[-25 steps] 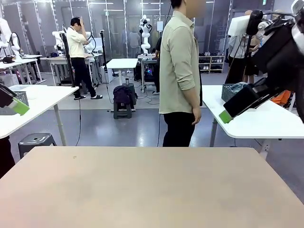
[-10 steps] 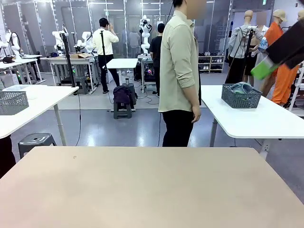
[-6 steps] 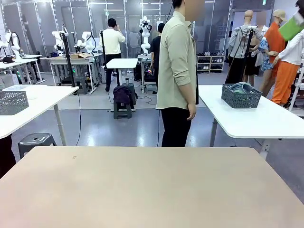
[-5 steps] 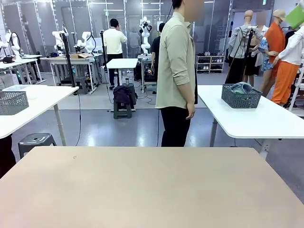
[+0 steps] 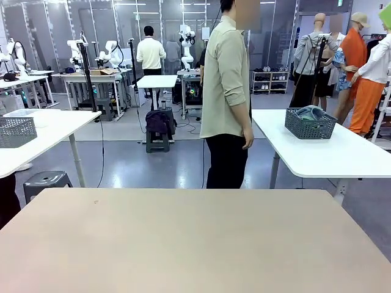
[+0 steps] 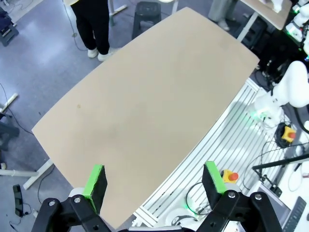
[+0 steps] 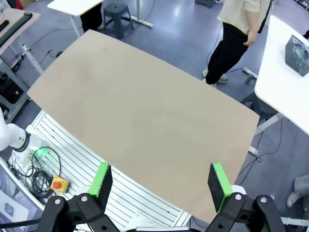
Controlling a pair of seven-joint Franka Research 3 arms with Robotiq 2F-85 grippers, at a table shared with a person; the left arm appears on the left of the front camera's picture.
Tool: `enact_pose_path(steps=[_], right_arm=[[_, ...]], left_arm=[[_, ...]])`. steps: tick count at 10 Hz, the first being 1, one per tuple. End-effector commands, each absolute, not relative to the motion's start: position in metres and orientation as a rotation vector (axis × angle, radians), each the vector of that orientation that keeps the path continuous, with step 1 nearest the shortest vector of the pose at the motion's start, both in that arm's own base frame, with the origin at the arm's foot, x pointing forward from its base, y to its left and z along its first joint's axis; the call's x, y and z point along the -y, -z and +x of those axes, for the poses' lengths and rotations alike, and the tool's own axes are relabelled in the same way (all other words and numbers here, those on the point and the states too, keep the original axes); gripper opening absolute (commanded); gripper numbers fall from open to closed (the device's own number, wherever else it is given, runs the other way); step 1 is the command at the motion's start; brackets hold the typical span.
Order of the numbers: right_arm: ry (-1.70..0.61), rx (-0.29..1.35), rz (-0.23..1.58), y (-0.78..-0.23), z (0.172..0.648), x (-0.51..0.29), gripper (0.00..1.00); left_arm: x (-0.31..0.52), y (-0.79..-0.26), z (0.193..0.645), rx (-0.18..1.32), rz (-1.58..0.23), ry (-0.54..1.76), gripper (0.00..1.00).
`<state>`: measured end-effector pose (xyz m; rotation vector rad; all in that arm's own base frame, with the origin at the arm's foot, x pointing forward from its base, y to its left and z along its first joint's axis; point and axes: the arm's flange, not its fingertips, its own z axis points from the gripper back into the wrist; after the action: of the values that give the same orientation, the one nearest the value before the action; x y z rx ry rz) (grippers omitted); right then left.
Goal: Fold the towels and place them in the basket.
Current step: When a person lays out a Towel with hook on the table, fold it in half twice.
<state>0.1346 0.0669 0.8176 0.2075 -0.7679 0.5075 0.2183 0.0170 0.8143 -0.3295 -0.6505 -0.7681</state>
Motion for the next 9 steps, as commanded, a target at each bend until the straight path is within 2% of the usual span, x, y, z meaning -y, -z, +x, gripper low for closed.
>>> enact_pose_path(steps=[1, 6, 9], right_arm=[[-0.502, 0.742, 0.202, -0.8225, 0.1265, -0.0644, 1.0], [-0.486, 0.693, 0.192, -0.8231, 0.1254, -0.0611, 1.0], [-0.478, 0.705, 0.184, -0.8162, 0.1299, -0.061, 1.0]], left_arm=[[-0.0183, -0.8146, 0.2125, 0.64, -0.337, 0.805, 1.0], [-0.0184, -0.8184, 0.2119, 0.587, -0.286, 0.804, 1.0], [-0.017, -0.8119, 0.2133, 0.609, -0.315, 0.779, 1.0]])
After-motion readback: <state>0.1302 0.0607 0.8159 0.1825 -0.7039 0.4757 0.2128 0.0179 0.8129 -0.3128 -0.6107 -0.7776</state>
